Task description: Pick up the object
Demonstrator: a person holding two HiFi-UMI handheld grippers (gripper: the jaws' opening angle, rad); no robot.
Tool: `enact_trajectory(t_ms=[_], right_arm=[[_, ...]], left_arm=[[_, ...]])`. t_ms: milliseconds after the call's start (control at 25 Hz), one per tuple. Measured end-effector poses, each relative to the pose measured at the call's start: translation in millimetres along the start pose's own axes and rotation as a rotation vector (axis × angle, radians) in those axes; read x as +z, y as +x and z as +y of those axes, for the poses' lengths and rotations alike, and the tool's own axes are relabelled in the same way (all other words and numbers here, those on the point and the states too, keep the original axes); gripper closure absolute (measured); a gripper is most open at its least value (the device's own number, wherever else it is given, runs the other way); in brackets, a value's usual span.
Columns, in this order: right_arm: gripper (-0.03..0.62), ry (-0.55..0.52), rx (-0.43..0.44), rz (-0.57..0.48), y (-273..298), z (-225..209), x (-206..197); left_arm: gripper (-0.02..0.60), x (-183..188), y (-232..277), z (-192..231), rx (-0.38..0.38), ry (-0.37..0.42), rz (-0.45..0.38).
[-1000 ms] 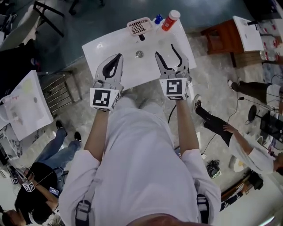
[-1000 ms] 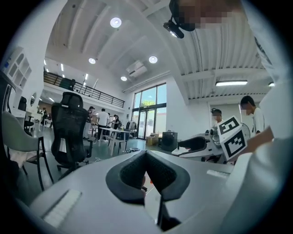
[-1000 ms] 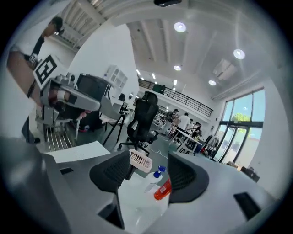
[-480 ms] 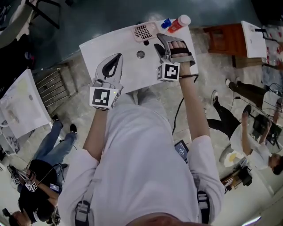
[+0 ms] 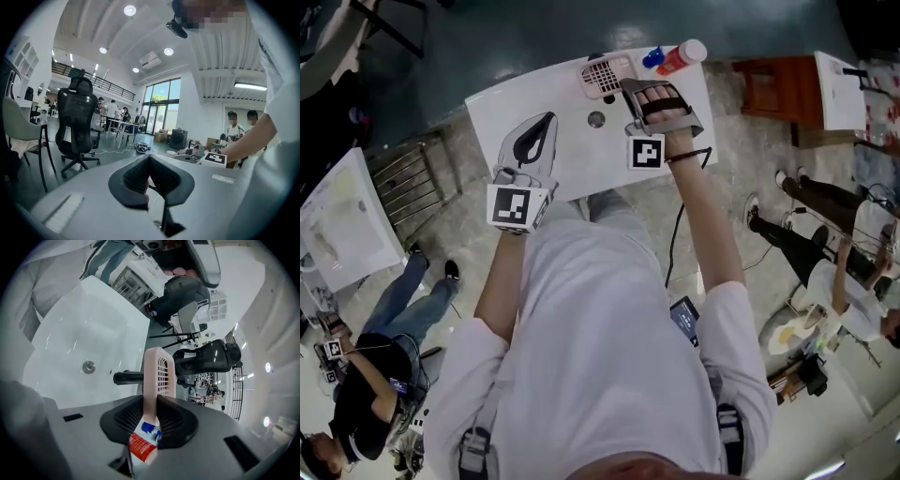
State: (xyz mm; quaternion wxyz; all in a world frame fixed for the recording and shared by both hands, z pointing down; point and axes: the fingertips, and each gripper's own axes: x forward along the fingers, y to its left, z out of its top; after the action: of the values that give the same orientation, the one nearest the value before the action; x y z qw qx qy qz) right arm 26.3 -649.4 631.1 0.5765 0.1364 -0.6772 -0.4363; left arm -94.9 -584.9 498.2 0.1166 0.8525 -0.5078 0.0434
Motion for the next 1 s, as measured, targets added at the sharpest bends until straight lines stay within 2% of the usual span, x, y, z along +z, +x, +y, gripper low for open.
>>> enact_trajectory(t_ms=[120,240,320,480,560,640,760,880,1000], right_arm=[[0.507,0.048,-0.027,0.013,-8,-4,-6],[0.507,0.217,0.005,-0.041,-23,1,-1],[0.507,0.379,0.031,-0.097,-38,1,4],[0.507,0.768,0.091,-0.216,-69,-9,11],[0.507,0.944,0.093,-0.277,-87,-18,12],[0.507,1.081,0.067,-0.341,-106,-28,12],[0.507,1.226,0.007,-0.436,-135,-46,12],[0.507,1.325,-0.076,-0.514,-162,-66,10],[0.508,1.379,-0.162,-0.559,-188,-88,8]], left_arm=[[0.581,3,3,2,-0.003,0.008,-0.004],[0.581,4,4,-1,-0.011,0.015,-0.007],[0.581,5,4,-5,-0.022,0.023,-0.01],[0.581,10,7,-14,-0.042,0.035,-0.014],[0.581,15,7,-20,-0.054,0.044,-0.019],[0.581,23,6,-27,-0.068,0.055,-0.031],[0.581,38,5,-42,-0.101,0.07,-0.056],[0.581,57,3,-59,-0.132,0.093,-0.082],[0.581,76,-1,-72,-0.159,0.109,-0.117]])
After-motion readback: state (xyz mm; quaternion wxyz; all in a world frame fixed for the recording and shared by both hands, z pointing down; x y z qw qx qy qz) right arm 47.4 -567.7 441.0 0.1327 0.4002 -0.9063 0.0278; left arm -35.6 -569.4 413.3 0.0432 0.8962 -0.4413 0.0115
